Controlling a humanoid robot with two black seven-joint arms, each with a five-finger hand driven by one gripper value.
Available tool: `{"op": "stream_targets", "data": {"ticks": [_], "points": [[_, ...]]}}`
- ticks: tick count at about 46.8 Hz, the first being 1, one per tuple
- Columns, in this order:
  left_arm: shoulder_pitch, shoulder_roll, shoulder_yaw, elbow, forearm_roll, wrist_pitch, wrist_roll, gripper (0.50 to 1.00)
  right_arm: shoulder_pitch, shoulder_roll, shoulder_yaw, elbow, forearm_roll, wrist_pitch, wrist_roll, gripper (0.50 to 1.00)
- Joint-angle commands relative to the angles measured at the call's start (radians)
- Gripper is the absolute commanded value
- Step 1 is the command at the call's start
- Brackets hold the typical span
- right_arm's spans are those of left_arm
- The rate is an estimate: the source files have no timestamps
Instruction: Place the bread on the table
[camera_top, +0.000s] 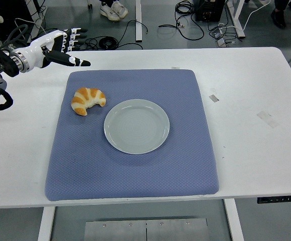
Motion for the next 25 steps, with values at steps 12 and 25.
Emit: {"op": "stream_targets", "data": {"ticks": [12,25], "points": [[0.012,-0.018,-0.213,0.000,-0.003,0.000,0.000,0.972,-0.003,0.000,0.002,0.001,0.000,0.000,0.000,1.000],[-0.001,-0.020,-0.287,0.000,-0.003,0.001,0.000,0.972,-0.007,0.000,0.002,0.004,0.000,0.002,0.000,1.000]]}}
